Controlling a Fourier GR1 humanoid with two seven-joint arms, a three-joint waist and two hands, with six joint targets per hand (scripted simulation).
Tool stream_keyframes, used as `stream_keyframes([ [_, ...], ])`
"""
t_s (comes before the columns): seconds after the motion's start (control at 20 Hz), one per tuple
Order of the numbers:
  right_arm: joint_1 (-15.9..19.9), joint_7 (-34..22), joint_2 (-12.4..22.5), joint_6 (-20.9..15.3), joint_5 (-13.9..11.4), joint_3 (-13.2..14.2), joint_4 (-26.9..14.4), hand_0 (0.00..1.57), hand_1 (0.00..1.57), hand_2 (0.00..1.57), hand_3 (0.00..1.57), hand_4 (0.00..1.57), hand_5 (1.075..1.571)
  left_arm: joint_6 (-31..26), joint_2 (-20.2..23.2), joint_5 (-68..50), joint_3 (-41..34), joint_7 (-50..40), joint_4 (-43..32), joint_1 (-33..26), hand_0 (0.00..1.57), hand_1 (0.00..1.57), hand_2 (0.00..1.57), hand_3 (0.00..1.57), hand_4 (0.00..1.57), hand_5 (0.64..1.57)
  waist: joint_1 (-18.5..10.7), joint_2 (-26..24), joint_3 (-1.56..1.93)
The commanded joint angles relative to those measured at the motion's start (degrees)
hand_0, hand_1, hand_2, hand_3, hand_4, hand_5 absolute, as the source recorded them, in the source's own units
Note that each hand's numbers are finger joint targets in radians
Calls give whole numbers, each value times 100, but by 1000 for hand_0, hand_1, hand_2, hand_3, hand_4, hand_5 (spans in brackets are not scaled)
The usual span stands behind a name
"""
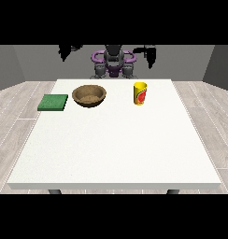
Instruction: Pick the cup and pour the ball into the bowl, then pick the bowl and place it on the pad
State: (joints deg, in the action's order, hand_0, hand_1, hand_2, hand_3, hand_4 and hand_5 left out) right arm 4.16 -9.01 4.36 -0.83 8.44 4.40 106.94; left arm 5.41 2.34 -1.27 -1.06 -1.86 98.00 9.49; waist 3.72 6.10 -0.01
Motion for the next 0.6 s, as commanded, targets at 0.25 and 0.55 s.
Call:
stream_keyframes([
  [0.25, 98, 612, 332, 567, 520, 530, -406, 0, 0, 0, 0, 683, 1553, -338, -34, 138, -186, 2011, -1784, -214, 0, 0, 0, 0, 307, 1480, 249, 580, -1],
  [0.55, 241, 996, 681, 964, 630, 933, -1394, 0, 0, 0, 0, 667, 1560, -558, 328, -9, -591, 2124, -3011, 641, 0, 0, 0, 0, 0, 1441, 119, 289, 1],
])
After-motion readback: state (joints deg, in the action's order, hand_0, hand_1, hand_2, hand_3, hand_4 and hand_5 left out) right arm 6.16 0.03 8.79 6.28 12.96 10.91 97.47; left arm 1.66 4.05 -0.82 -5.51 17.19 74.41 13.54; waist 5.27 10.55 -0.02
